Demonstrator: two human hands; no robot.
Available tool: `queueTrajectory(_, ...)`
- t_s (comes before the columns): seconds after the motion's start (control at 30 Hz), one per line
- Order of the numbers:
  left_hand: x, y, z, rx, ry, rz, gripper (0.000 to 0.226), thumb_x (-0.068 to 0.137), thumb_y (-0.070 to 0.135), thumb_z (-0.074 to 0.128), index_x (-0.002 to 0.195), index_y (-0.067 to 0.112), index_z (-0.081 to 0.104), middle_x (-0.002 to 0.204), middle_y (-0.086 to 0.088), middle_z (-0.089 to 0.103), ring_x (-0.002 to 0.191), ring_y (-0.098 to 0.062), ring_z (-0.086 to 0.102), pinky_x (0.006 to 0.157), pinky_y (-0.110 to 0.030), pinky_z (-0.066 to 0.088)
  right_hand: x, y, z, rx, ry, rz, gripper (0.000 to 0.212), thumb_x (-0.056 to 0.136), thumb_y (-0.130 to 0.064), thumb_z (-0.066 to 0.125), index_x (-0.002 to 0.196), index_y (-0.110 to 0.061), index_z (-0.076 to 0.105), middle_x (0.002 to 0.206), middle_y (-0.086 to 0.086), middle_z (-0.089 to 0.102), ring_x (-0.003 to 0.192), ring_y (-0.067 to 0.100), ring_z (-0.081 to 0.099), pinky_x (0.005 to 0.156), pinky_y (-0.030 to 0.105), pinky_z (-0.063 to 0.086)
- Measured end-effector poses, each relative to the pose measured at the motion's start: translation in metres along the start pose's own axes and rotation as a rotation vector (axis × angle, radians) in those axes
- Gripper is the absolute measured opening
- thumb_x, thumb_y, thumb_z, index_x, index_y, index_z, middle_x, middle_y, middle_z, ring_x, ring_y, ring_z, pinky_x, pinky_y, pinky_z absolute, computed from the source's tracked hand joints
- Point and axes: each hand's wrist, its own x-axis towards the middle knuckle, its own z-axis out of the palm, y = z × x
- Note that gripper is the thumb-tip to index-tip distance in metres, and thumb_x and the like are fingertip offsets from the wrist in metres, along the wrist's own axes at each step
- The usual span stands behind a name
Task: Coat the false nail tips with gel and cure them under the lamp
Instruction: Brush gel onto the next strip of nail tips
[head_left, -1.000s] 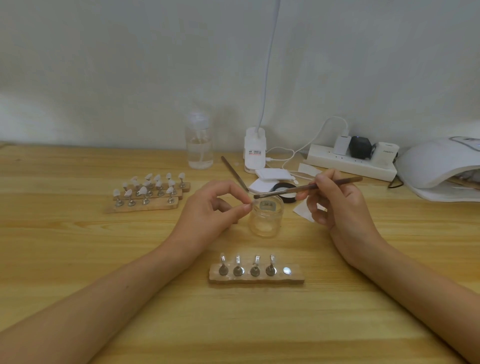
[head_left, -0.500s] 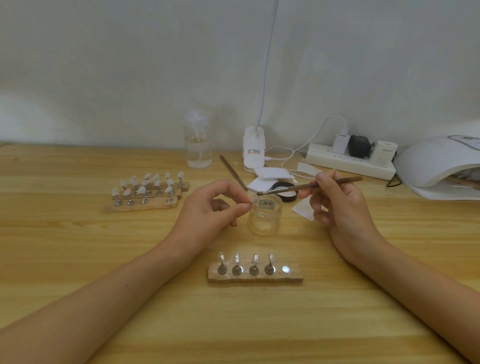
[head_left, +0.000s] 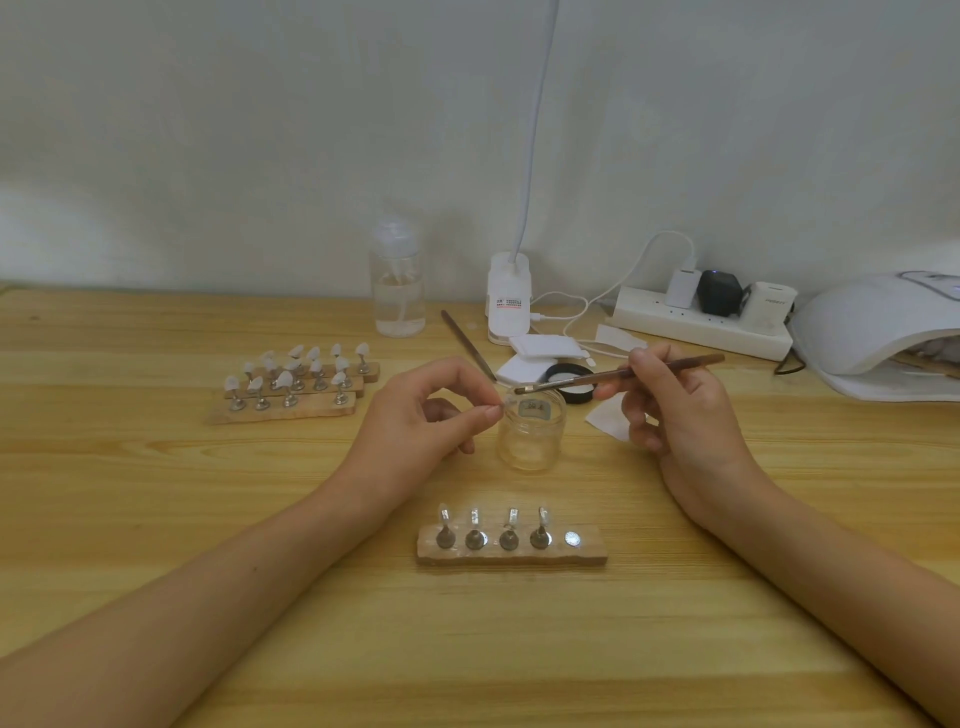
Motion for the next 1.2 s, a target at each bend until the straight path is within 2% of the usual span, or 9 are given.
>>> queueTrajectory(0.13, -0.001, -0.0007, -0.0002, 0.002, 0.006, -0.005, 0.015, 0.083, 0.011, 0.075, 0.077, 0.023, 0.069, 0.082, 0.01, 0.069, 0.058, -0.007, 0.06, 0.059, -0.019, 0.051, -0.0018, -0.0021, 0.0023, 0.006, -0.076, -0.028, 0.02, 0.091, -0.035, 0.055, 0.085, -0.016, 0.054, 0.076, 0.004, 0.072, 0.053, 0.007, 0.049, 0.04, 0.016, 0.033)
queueTrajectory(0.3, -0.0008, -0.0004, -0.0003, 0.002, 0.001, -0.005, 0.013, 0.083, 0.012, 0.075, 0.078, 0.022, 0.069, 0.08, 0.011, 0.069, 0.059, -0.007, 0.06, 0.059, -0.018, 0.051, -0.0007, -0.0002, -0.0005, 0.017, -0.005, -0.001, 0.019, 0.099, -0.026, 0.052, 0.082, -0.017, 0.053, 0.075, 0.003, 0.072, 0.051, 0.007, 0.046, 0.04, 0.015, 0.032)
queueTrajectory(0.43, -0.0009, -0.0014, 0.0, 0.006, 0.007, -0.01, 0.011, 0.083, 0.013, 0.075, 0.079, 0.022, 0.07, 0.083, 0.009, 0.07, 0.059, -0.007, 0.061, 0.06, -0.02, 0.052, -0.0021, -0.0016, 0.0021, -0.007, -0.081, -0.035, 0.02, 0.091, -0.036, 0.055, 0.084, -0.017, 0.054, 0.077, 0.005, 0.073, 0.053, 0.007, 0.048, 0.04, 0.015, 0.033)
queueTrajectory(0.57, -0.0009, -0.0019, -0.0001, 0.005, 0.008, -0.01, 0.011, 0.083, 0.013, 0.075, 0.079, 0.022, 0.07, 0.084, 0.007, 0.07, 0.059, -0.006, 0.061, 0.06, -0.019, 0.052, -0.0006, 0.0001, -0.0002, 0.007, 0.002, -0.001, 0.019, 0.099, -0.025, 0.053, 0.082, -0.018, 0.054, 0.074, 0.004, 0.072, 0.051, 0.008, 0.044, 0.04, 0.015, 0.031)
queueTrajectory(0.7, -0.0009, -0.0017, -0.0004, 0.015, 0.011, -0.014, 0.013, 0.083, 0.013, 0.076, 0.078, 0.023, 0.069, 0.084, 0.008, 0.07, 0.059, -0.005, 0.061, 0.06, -0.02, 0.053, -0.0025, -0.0031, 0.0026, -0.001, -0.072, -0.031, 0.02, 0.09, -0.037, 0.056, 0.084, -0.018, 0.054, 0.077, 0.005, 0.072, 0.053, 0.007, 0.046, 0.041, 0.015, 0.032)
queueTrajectory(0.87, -0.0014, -0.0008, 0.0004, 0.004, 0.017, -0.031, 0.011, 0.082, 0.014, 0.077, 0.077, 0.019, 0.069, 0.077, 0.012, 0.068, 0.058, -0.005, 0.059, 0.059, -0.018, 0.051, -0.0015, -0.0014, -0.0001, 0.01, 0.014, -0.002, 0.019, 0.1, -0.022, 0.05, 0.083, -0.017, 0.053, 0.073, 0.004, 0.072, 0.05, 0.007, 0.042, 0.039, 0.015, 0.03)
queueTrajectory(1.0, -0.0015, -0.0003, 0.0013, 0.003, 0.027, -0.045, 0.01, 0.082, 0.013, 0.077, 0.078, 0.015, 0.068, 0.077, 0.013, 0.068, 0.056, -0.005, 0.055, 0.058, -0.015, 0.048, -0.0028, -0.0024, 0.002, -0.026, -0.056, -0.041, 0.018, 0.098, -0.027, 0.053, 0.083, -0.017, 0.054, 0.075, 0.004, 0.072, 0.051, 0.006, 0.043, 0.04, 0.015, 0.031)
queueTrajectory(1.13, -0.0019, -0.0003, 0.0008, -0.002, 0.029, -0.053, 0.011, 0.082, 0.015, 0.077, 0.077, 0.016, 0.068, 0.08, 0.013, 0.069, 0.057, -0.006, 0.053, 0.057, -0.014, 0.047, -0.0019, -0.001, 0.0004, -0.018, 0.016, -0.004, 0.02, 0.101, -0.021, 0.051, 0.082, -0.017, 0.054, 0.073, 0.004, 0.072, 0.05, 0.007, 0.041, 0.04, 0.014, 0.031)
queueTrajectory(1.2, -0.0023, -0.0001, 0.0006, 0.004, 0.024, -0.049, 0.011, 0.082, 0.017, 0.077, 0.076, 0.017, 0.068, 0.079, 0.015, 0.069, 0.057, -0.006, 0.052, 0.057, -0.014, 0.046, -0.0027, -0.0032, 0.0011, 0.011, -0.015, -0.032, 0.017, 0.096, -0.027, 0.055, 0.082, -0.017, 0.053, 0.074, 0.004, 0.072, 0.049, 0.007, 0.041, 0.04, 0.015, 0.03)
